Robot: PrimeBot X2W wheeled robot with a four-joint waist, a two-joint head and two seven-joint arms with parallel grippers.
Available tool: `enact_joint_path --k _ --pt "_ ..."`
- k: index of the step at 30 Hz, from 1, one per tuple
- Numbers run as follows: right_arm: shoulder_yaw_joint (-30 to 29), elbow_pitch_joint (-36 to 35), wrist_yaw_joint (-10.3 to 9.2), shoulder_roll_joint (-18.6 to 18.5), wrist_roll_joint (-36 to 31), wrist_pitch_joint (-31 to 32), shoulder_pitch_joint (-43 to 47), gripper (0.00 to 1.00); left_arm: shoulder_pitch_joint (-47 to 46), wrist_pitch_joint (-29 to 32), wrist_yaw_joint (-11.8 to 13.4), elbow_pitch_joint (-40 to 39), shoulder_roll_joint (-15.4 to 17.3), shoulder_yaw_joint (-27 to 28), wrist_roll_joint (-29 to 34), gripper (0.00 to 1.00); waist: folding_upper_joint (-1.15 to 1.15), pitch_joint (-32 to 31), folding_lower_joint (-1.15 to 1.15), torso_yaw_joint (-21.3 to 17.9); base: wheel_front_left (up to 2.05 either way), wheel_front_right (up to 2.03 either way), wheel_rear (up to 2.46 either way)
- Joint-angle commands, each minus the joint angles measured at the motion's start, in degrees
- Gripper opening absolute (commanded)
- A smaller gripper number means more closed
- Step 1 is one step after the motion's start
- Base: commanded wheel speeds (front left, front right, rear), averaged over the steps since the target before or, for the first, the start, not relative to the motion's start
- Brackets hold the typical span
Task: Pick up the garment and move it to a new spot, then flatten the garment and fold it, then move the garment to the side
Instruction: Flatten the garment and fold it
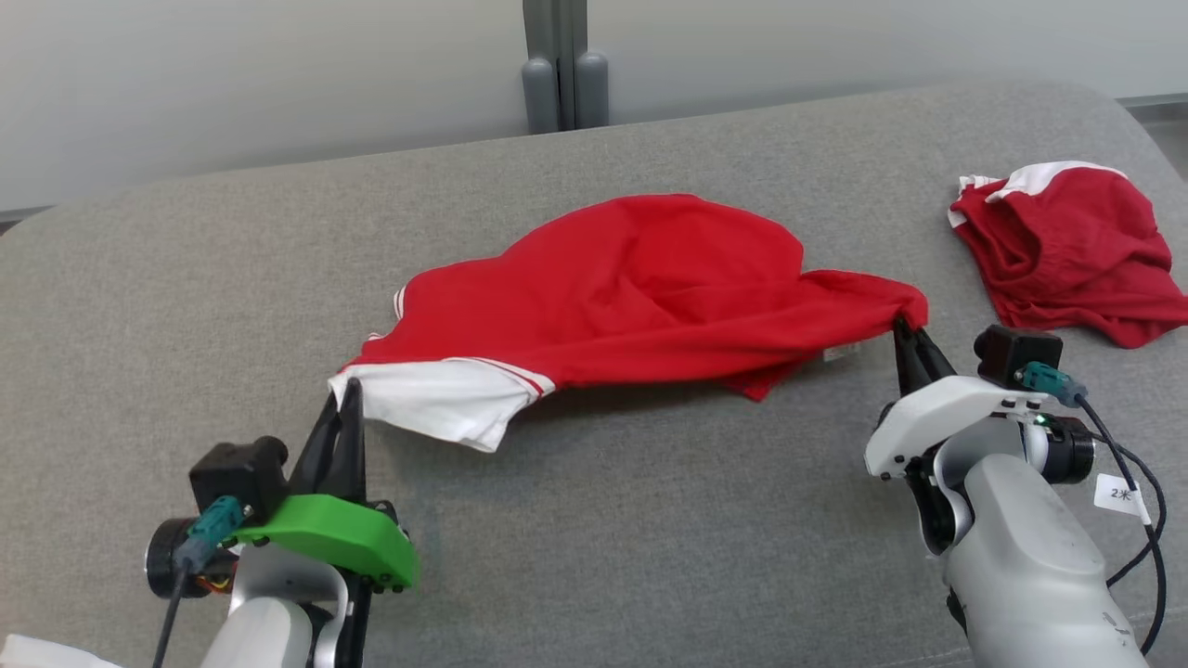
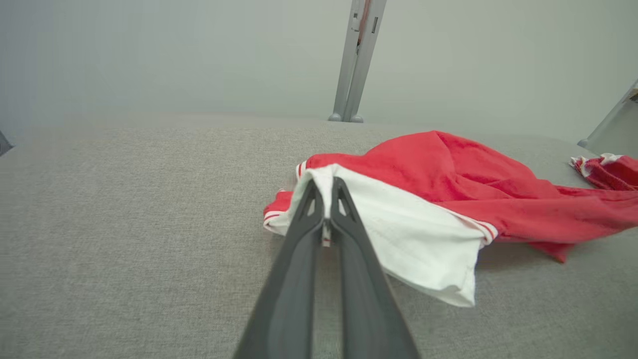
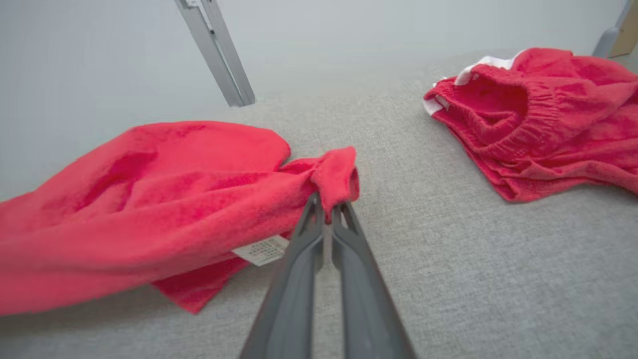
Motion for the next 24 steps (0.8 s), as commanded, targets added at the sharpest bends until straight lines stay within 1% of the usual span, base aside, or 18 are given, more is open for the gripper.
enact_joint_path --k 1,4,6,11,14,18,22,24 --pt "1.12 -2.31 -0.09 -0.18 1.51 -0.44 1.60 0.00 -0.16 -0.11 0.32 -1.86 0.88 0.41 0.44 0.00 0.00 -1.60 0.00 -0.58 0.00 0.00 0.00" --pt "3.30 -9.35 -0.08 -0.19 4.54 -0.46 2.96 0.00 -0.54 0.44 0.83 -6.46 1.99 1.12 0.70 0.00 0.00 -2.98 0.00 -0.93 0.00 0.00 0.00" --pt "4.36 -15.45 -0.09 -0.84 6.06 -0.47 4.42 0.00 -0.80 0.89 1.10 -10.12 3.10 1.70 1.16 0.00 0.00 -3.82 0.00 -1.23 0.00 0.00 0.00" --pt "5.20 -33.25 -0.08 -2.45 7.84 -0.43 8.81 0.00 -1.61 3.01 2.25 -21.17 6.53 2.85 3.34 0.00 0.00 -6.01 0.00 -2.04 0.00 0.00 0.00" --pt "4.31 -44.11 -0.08 -2.94 7.57 1.09 11.35 0.00 -2.13 4.38 3.46 -29.01 8.06 3.73 5.12 0.00 0.00 -6.63 0.00 -2.53 0.00 0.00 0.00" --pt "2.62 -59.69 -0.08 -2.50 7.33 5.16 14.88 0.00 -3.54 6.98 4.54 -39.34 10.87 5.44 7.57 0.00 0.00 -7.14 0.00 -3.14 0.00 0.00 0.00" --pt "0.20 -72.66 -0.08 -2.22 5.39 8.92 17.67 0.00 -6.01 9.97 4.72 -47.45 13.64 7.23 9.82 0.00 0.00 -7.32 0.00 -3.56 0.00 0.00 0.00" --pt "-0.72 -77.84 -0.08 -2.08 4.58 10.54 18.68 0.00 -7.52 11.55 4.54 -50.62 14.81 8.07 10.32 0.00 0.00 -7.29 0.00 -3.73 0.00 0.00 0.00"
